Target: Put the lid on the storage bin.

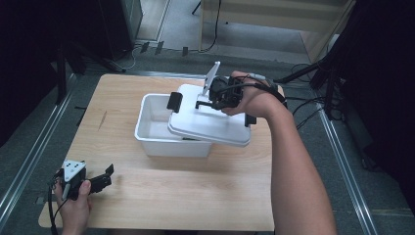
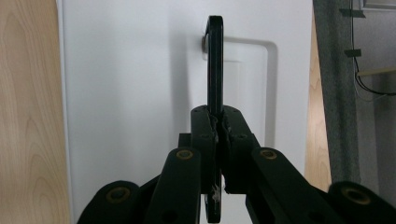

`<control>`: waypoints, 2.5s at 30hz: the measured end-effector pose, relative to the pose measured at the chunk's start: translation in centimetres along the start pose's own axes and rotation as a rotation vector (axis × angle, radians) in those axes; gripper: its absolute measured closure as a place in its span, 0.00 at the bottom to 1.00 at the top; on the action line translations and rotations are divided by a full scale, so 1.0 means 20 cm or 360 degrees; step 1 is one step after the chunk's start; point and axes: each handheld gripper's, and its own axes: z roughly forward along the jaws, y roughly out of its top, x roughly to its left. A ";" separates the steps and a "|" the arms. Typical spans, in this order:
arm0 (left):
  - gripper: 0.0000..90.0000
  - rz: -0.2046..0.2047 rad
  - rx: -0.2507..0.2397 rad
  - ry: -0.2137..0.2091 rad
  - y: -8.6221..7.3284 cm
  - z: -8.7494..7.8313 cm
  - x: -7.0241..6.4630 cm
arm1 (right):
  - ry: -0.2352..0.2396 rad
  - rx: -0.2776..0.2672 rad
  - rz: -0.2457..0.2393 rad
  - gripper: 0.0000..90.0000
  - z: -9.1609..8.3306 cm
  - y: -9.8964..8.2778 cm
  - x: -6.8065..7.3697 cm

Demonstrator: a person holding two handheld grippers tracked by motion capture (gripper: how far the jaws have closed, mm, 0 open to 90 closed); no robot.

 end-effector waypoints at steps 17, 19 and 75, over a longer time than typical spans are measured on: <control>0.05 -0.0012 -0.0003 -0.0012 0.00 0.00 0.01 | 0.0040 -0.0023 -0.0100 0.95 0.09 0.25 0.04; 0.05 -0.0016 -0.0006 -0.0012 0.00 0.00 0.01 | 0.0045 -0.0029 -0.0099 0.95 0.10 0.27 0.04; 0.05 -0.0022 -0.0006 -0.0018 0.00 0.00 0.01 | 0.0095 -0.0018 -0.0173 0.88 0.24 0.46 0.08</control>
